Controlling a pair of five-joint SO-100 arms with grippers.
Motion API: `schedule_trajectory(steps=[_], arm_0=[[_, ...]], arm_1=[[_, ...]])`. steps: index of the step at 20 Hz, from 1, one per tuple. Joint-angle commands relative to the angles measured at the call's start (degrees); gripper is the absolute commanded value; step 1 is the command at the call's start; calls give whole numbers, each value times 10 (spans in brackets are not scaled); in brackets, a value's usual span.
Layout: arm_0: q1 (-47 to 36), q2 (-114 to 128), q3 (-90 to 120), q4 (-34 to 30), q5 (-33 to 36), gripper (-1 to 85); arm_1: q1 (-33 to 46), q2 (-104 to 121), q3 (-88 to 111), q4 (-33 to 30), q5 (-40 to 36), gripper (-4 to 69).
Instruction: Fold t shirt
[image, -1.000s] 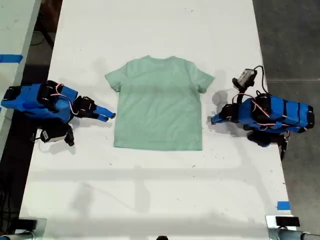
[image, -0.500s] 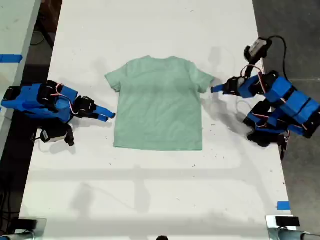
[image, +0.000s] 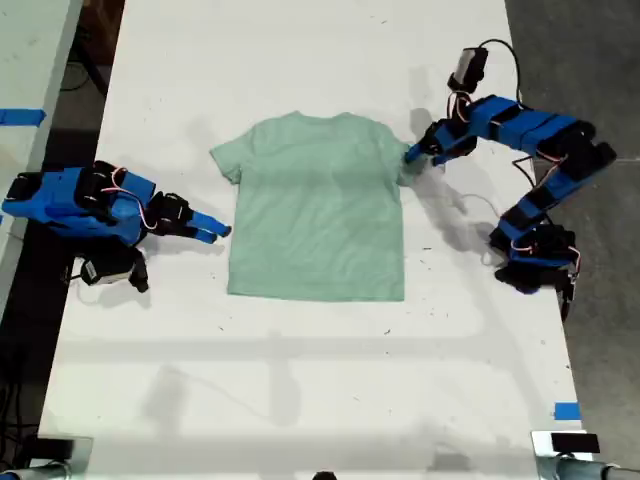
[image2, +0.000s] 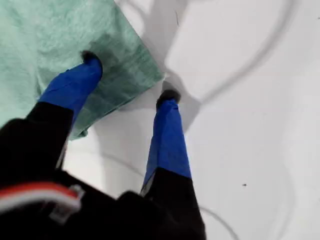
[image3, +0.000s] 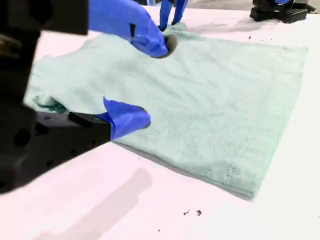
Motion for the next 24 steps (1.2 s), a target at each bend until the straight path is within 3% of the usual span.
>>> schedule_trajectory(steps=[1,2,4,5,6,9,12,15,16,18,19,20,24], arm_0=[[-7,4,0,0,4,187],[-7,4,0,0,4,187],[-7,4,0,0,4,187],[-7,4,0,0,4,187],[-7,4,0,0,4,187],[-7,4,0,0,4,187],[-8,4,0,0,4,187],[-8,4,0,0,4,187],[-8,4,0,0,4,187],[-8,4,0,0,4,187],[-8,4,0,0,4,187],[-8,4,0,0,4,187],[-8,4,0,0,4,187]], arm_1=[[11,-43,-43,-32,-21,86],[11,-76,-62,-17,-24,19],[4,-68,-85,45,-15,19],[-14,-18,-76,47,-17,19],[-47,40,-65,31,-15,19],[-198,116,-120,63,6,19],[-328,108,-142,41,43,19],[-389,76,-129,-4,63,19],[-395,63,-130,-11,63,35],[-379,54,-149,23,61,214],[-352,68,-151,43,58,162],[-319,93,-141,58,64,1],[-187,301,21,79,55,1]])
